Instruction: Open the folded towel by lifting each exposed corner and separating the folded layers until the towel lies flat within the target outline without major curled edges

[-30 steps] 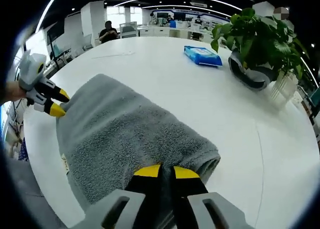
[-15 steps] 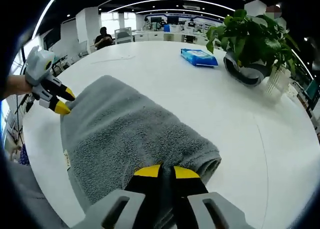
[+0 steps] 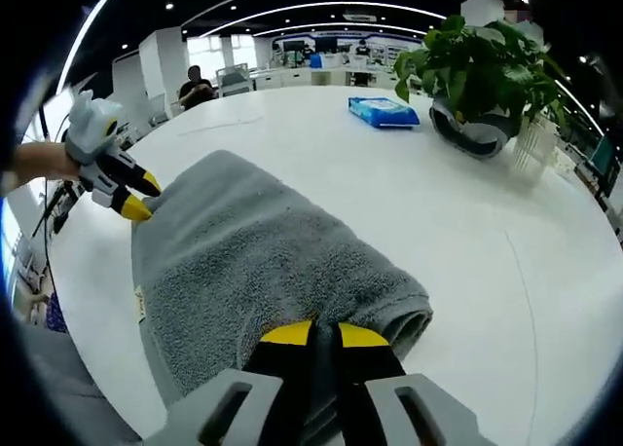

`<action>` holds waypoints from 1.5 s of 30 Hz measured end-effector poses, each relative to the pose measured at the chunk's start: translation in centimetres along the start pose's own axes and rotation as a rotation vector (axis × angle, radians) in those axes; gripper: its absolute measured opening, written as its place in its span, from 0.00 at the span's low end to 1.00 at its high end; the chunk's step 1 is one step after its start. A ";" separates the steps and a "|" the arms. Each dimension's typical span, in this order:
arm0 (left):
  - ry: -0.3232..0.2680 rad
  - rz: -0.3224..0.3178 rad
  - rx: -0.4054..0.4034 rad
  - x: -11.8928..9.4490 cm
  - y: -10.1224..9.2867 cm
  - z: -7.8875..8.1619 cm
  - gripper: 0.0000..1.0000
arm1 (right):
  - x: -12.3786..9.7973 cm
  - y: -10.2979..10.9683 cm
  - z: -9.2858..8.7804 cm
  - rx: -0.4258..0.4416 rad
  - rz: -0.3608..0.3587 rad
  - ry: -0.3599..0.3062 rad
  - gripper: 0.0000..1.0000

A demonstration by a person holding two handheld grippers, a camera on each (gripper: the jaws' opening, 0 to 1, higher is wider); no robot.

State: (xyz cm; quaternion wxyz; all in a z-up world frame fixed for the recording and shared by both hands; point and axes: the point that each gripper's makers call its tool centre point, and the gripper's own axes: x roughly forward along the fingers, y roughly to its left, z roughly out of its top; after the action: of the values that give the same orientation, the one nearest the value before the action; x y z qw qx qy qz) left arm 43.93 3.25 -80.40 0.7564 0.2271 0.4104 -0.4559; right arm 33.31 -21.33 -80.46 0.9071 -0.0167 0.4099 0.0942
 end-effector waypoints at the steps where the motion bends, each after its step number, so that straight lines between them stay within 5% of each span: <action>1: 0.006 -0.006 0.005 0.0 0.2 0.0 0.28 | 0.0 0.1 -0.1 -0.003 0.003 -0.002 0.05; 22: 0.034 -0.045 0.087 0.7 2.7 1.1 0.29 | -1.1 3.1 -1.4 -0.065 0.055 0.041 0.05; 45: 0.090 -0.167 0.274 2.8 5.0 4.2 0.29 | -1.4 5.1 -1.8 0.013 0.073 -0.009 0.04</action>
State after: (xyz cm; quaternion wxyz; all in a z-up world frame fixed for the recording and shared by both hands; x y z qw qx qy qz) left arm 50.72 1.22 -80.48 0.6586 0.3136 0.3952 -0.5584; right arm 30.12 -16.75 -80.38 0.9051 0.0047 0.4065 0.1244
